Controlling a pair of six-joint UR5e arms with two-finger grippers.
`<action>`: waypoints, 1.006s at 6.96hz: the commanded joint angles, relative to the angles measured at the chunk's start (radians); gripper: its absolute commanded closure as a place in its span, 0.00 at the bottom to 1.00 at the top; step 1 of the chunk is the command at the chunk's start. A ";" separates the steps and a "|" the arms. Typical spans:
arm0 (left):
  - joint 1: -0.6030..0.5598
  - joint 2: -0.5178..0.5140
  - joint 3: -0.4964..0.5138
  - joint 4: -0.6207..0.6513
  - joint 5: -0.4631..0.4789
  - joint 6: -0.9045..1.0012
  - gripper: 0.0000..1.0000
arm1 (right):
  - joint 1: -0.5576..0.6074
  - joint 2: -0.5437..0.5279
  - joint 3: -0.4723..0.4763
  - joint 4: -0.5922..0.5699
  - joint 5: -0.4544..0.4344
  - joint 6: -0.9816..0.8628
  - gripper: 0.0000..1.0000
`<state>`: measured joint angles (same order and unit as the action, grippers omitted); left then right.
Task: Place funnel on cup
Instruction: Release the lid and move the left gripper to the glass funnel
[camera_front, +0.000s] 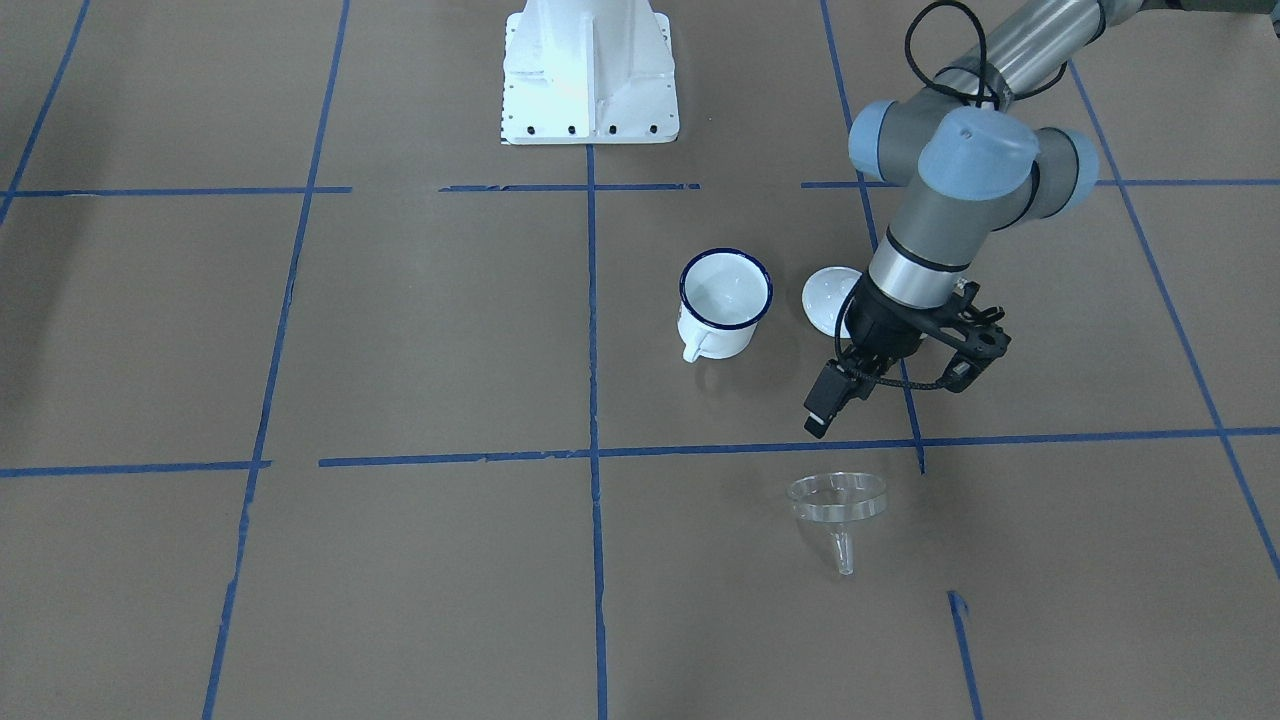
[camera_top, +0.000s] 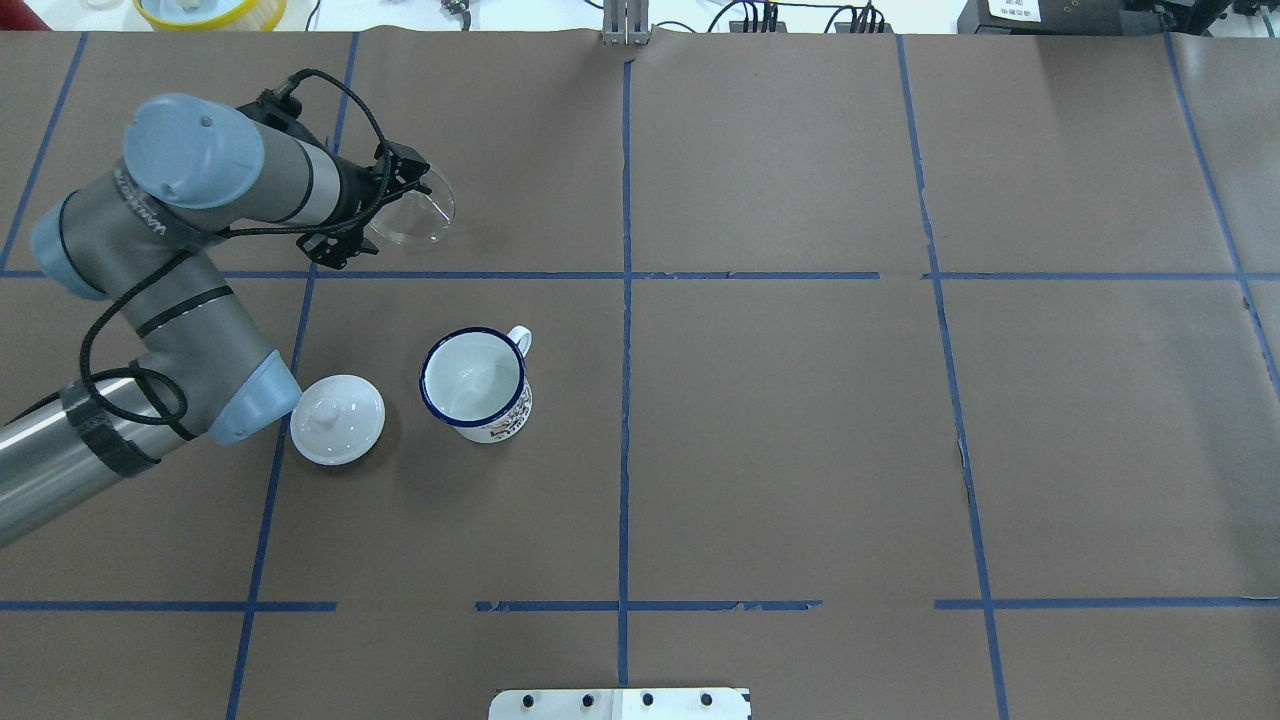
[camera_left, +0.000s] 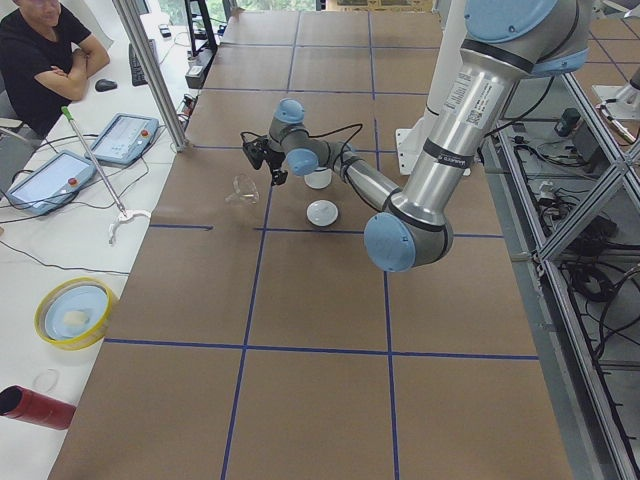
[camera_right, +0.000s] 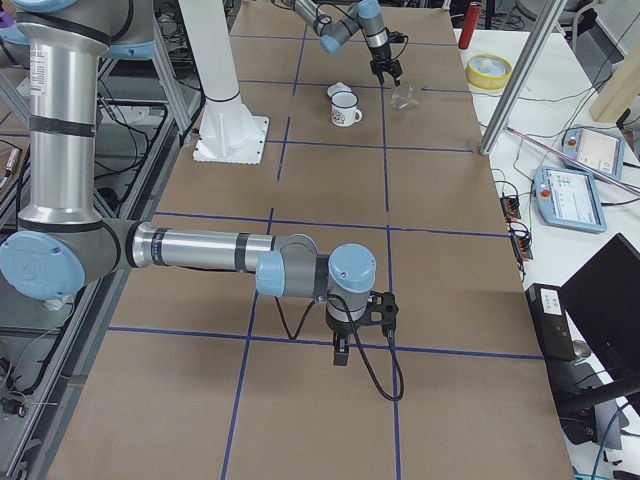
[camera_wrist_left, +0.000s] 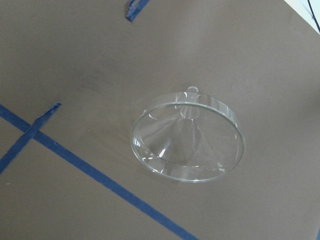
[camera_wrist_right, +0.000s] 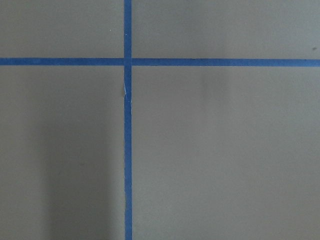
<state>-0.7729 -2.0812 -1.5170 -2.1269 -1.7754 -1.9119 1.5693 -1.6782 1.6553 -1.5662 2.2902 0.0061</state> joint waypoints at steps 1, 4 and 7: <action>0.034 -0.046 0.073 -0.051 0.118 -0.120 0.00 | 0.000 0.000 0.000 0.000 0.000 0.000 0.00; 0.035 -0.100 0.193 -0.149 0.256 -0.193 0.00 | 0.000 0.000 0.000 0.000 0.000 0.000 0.00; 0.034 -0.099 0.202 -0.176 0.287 -0.194 0.30 | 0.000 0.000 0.001 0.000 0.000 0.000 0.00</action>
<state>-0.7381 -2.1796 -1.3184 -2.2946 -1.4996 -2.1053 1.5692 -1.6782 1.6565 -1.5662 2.2902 0.0061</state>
